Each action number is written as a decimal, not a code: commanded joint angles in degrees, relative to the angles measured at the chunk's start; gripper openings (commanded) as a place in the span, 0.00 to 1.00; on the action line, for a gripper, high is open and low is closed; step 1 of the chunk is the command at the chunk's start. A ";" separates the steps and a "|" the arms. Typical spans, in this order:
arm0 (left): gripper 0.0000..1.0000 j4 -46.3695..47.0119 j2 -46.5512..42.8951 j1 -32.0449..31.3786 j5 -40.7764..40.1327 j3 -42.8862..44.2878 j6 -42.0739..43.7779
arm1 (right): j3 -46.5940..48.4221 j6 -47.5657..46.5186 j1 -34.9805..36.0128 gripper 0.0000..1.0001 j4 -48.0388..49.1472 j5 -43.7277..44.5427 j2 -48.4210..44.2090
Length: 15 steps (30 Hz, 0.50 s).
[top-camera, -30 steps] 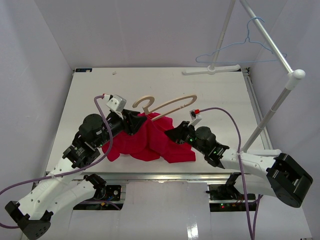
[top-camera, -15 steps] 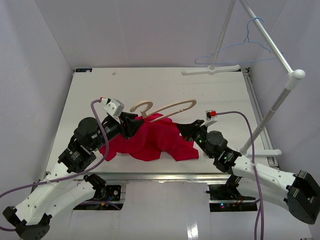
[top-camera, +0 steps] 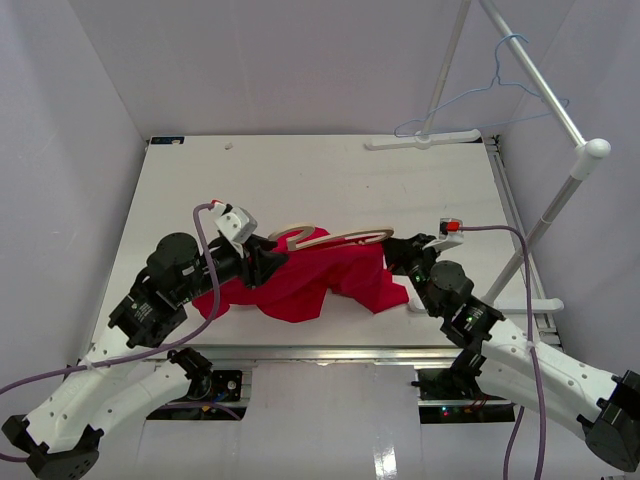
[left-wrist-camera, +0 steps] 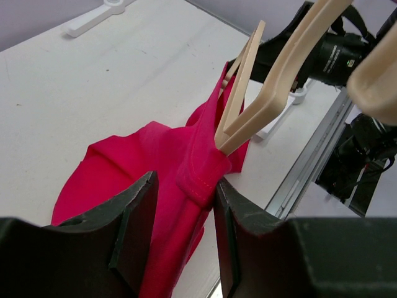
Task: Place the t-shirt on the hanger
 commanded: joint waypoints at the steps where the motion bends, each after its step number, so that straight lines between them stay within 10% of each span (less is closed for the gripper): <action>1: 0.00 -1.91 0.09 0.03 -0.24 3.58 2.38 | 3.32 -4.26 -1.37 0.08 -3.00 6.56 -2.61; 15: 0.00 -3.76 5.25 0.03 0.39 4.97 6.29 | 9.61 -17.88 -1.40 0.08 -7.53 -0.47 -6.33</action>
